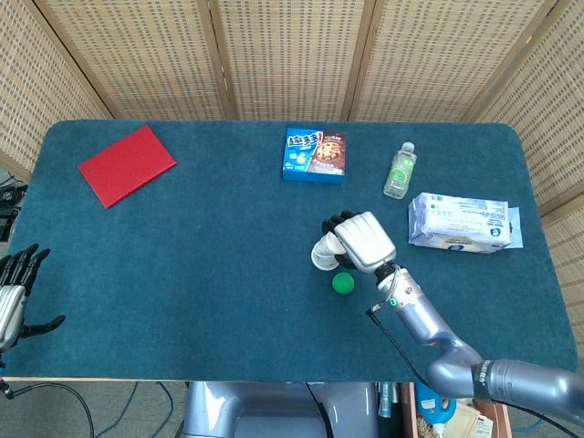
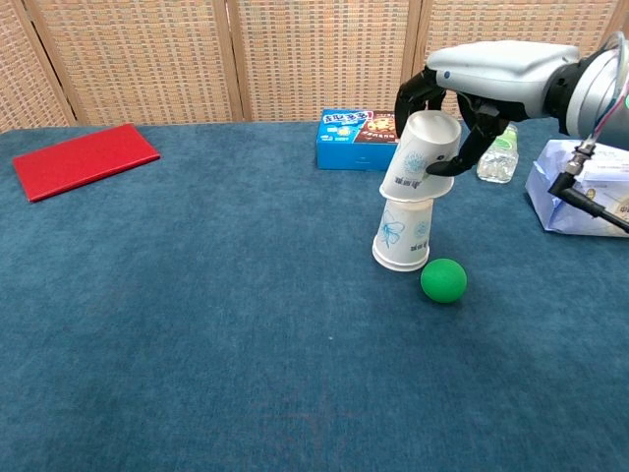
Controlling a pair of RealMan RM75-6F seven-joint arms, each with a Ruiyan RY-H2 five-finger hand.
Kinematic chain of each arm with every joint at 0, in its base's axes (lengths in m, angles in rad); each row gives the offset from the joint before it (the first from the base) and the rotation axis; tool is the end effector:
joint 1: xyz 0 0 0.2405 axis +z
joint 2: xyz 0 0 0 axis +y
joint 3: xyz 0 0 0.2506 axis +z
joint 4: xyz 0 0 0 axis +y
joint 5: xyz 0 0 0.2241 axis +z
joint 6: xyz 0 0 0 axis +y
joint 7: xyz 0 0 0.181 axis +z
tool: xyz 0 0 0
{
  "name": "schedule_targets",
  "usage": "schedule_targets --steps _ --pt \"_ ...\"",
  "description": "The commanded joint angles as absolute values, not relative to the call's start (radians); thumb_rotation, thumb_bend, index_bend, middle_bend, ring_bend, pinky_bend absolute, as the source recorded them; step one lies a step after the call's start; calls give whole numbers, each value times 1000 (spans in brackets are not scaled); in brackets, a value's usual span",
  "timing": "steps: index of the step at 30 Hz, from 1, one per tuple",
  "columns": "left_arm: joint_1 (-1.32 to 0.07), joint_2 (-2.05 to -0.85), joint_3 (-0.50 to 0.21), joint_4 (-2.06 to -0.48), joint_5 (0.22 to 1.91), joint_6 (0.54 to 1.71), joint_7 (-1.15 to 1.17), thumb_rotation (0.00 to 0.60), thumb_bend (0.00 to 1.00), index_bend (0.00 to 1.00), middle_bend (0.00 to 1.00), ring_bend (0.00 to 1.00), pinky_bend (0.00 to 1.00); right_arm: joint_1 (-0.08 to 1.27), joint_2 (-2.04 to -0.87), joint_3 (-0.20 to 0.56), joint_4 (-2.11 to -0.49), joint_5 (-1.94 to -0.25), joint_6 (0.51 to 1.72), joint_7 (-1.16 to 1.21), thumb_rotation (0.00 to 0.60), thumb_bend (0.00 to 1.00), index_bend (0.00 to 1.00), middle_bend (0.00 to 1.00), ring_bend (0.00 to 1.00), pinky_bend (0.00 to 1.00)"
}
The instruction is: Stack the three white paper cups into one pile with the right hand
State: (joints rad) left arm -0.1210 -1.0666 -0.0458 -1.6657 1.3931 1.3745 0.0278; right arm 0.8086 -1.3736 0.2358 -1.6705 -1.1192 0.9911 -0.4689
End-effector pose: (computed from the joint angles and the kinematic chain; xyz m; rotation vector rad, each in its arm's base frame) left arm -0.3224 0.2271 0.1433 -1.3849 -0.9924 -0.7957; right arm -0.0800 -0.3867 0.0144 1.9045 -0.7122 0.9981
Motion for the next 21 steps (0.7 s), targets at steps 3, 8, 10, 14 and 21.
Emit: schedule_targets --steps 3,8,10,14,21 --pt "-122 -1066 -44 -1665 1395 1372 27 600 147 0 0 0 0 813 -1373 234 -1671 -1107 991 -479 600 467 434 502 414 638" --pt "-120 -1065 -44 -1667 1397 1377 26 600 147 0 0 0 0 816 -1375 229 -1663 -1093 990 -488 600 383 408 361 285 545" --pt "-119 -1065 -44 -1667 1397 1377 25 600 147 0 0 0 0 819 -1366 224 -1667 -1076 976 -494 600 302 352 260 175 387" --pt "-121 -1065 -44 -1664 1396 1375 24 600 147 0 0 0 0 825 -1345 214 -1683 -1040 959 -527 600 236 294 149 43 178" --pt "-121 -1065 -44 -1662 1396 1375 21 600 147 0 0 0 0 830 -1337 203 -1707 -1026 968 -551 600 235 275 99 4 123"
